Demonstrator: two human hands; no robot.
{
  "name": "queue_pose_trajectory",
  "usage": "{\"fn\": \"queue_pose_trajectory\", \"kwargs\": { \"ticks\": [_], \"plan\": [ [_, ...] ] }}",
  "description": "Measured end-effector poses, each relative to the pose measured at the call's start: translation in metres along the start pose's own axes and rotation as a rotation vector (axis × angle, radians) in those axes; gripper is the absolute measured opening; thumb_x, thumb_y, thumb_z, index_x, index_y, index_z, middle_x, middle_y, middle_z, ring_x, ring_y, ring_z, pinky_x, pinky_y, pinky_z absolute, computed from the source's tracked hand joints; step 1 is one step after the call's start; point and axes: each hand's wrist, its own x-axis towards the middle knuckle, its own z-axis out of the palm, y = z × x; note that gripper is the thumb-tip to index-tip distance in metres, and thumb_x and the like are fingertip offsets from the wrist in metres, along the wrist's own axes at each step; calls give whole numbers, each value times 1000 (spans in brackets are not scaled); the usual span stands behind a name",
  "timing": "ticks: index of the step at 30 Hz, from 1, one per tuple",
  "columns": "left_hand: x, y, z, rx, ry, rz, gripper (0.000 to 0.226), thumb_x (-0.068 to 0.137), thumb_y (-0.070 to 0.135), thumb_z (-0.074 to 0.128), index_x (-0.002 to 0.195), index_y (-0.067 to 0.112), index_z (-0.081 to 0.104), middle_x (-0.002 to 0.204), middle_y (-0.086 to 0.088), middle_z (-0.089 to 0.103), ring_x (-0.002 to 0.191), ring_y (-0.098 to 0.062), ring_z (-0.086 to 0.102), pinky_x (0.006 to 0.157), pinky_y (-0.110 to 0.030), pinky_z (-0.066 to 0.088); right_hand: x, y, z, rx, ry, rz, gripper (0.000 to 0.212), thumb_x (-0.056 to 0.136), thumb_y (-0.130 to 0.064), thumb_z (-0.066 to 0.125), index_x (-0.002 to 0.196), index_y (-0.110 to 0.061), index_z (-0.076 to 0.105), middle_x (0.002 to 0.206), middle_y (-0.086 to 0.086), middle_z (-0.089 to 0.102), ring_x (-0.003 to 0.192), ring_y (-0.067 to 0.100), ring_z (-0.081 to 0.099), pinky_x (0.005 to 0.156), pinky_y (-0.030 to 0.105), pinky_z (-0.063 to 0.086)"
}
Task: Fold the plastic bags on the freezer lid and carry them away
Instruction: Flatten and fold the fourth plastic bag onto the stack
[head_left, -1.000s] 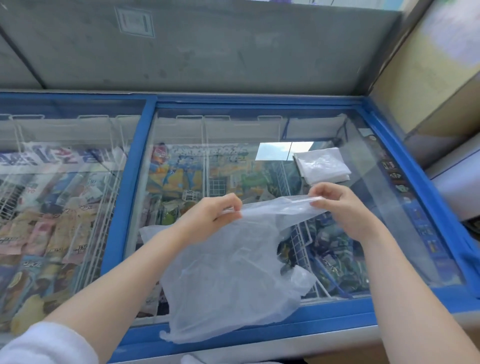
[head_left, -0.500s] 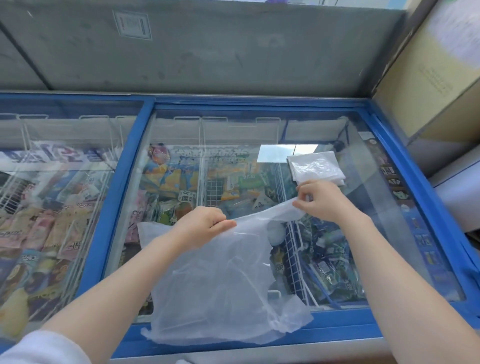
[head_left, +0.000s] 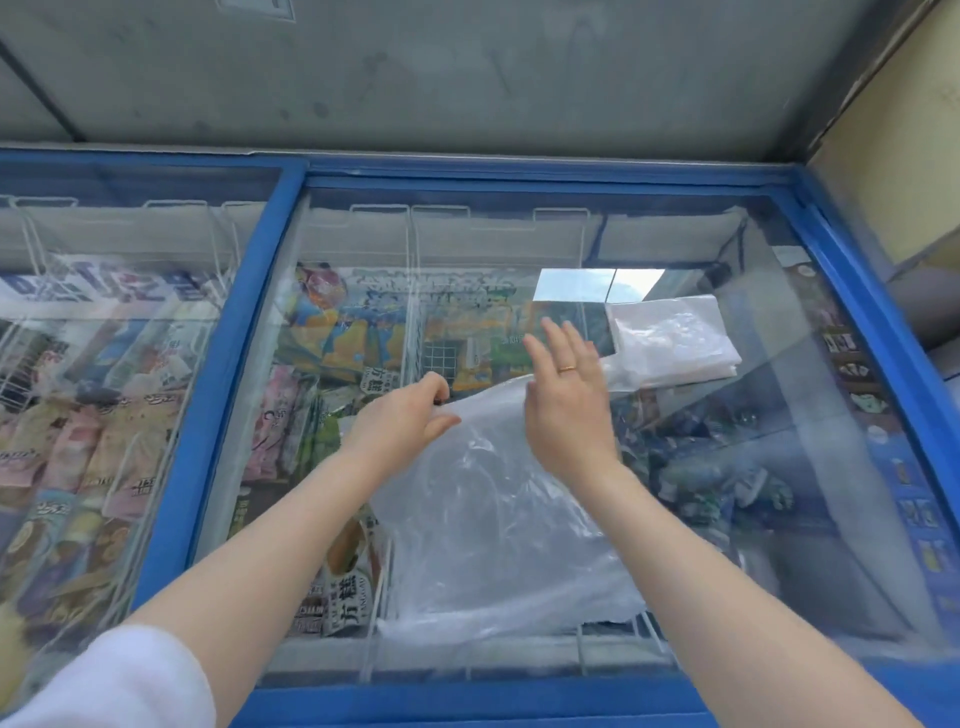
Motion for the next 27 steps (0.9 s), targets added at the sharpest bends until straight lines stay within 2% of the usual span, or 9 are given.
{"fn": "queue_pose_trajectory", "kwargs": {
  "ticks": [3, 7, 10, 14, 16, 18, 20, 22, 27],
  "plan": [
    [9, -3, 3, -23, -49, 0, 29, 97, 35, 42, 110, 10, 47, 97, -7, 62, 90, -29, 59, 68, -39, 46, -30, -35, 37, -34, -308, -219, 60, 84, -33, 34, 139, -10, 42, 146, 10, 40, 135, 27, 38, 112, 37, 13],
    [13, -38, 2, 263, -177, -22, 42, 94, 53, 34, 79, 14, 42, 68, -1, 49, 67, -24, 54, 58, -35, 43, -45, 1, 61, -98, -546, -89, 73, 85, -63, 5, 148, -29, -7, 156, -6, -12, 144, 12, -11, 112, 33, -15],
    [17, -58, 0, 211, -117, -52, 45, 94, 52, 37, 68, 16, 39, 62, 0, 47, 59, -21, 50, 51, -30, 35, -36, 29, 57, -216, -576, -28, 78, 80, -69, -11, 147, -29, -13, 154, -7, -20, 140, 8, -20, 112, 34, -16],
    [20, -66, 2, -39, 145, -128, 41, 94, 43, 47, 64, 16, 38, 58, 1, 46, 56, -18, 45, 50, -30, 31, -12, 14, 38, -290, -524, 94, 60, 100, -44, 23, 150, -15, 8, 158, 7, -6, 146, 22, -4, 115, 42, -6],
    [19, -74, 2, -166, 201, -189, 40, 94, 40, 47, 64, 15, 40, 59, -1, 48, 60, -23, 48, 54, -33, 35, -19, -20, 25, -181, -209, -76, 50, 96, -36, 37, 139, -9, 40, 151, 16, 29, 139, 29, 29, 114, 47, 16],
    [17, -82, -1, -234, 197, -233, 41, 95, 38, 46, 62, 14, 39, 61, -3, 47, 63, -26, 50, 56, -34, 34, -41, -59, 8, 145, -130, -266, 45, 92, -42, 40, 125, -13, 54, 133, 13, 53, 120, 27, 48, 105, 40, 31],
    [14, -88, -5, -259, 169, -260, 41, 96, 36, 44, 63, 12, 41, 62, -4, 47, 65, -26, 49, 57, -34, 31, -67, -86, 2, 225, -250, -454, 52, 86, -54, 44, 120, -16, 53, 126, 9, 57, 109, 22, 50, 96, 33, 33],
    [11, -90, -9, -297, 169, -267, 38, 96, 34, 44, 69, 7, 46, 65, -6, 49, 68, -26, 50, 58, -33, 30, -85, -91, 9, -19, -354, -604, 62, 74, -64, 54, 116, -18, 54, 125, 5, 58, 108, 21, 52, 96, 34, 36],
    [-4, -92, -16, -384, 135, -332, 32, 94, 43, 45, 95, 11, 51, 85, 0, 53, 81, -20, 49, 64, -31, 35, -107, -71, 31, -184, -304, -409, 66, 53, -32, 88, 107, -14, 55, 120, 10, 52, 106, 25, 49, 91, 35, 43]
  ]
}}
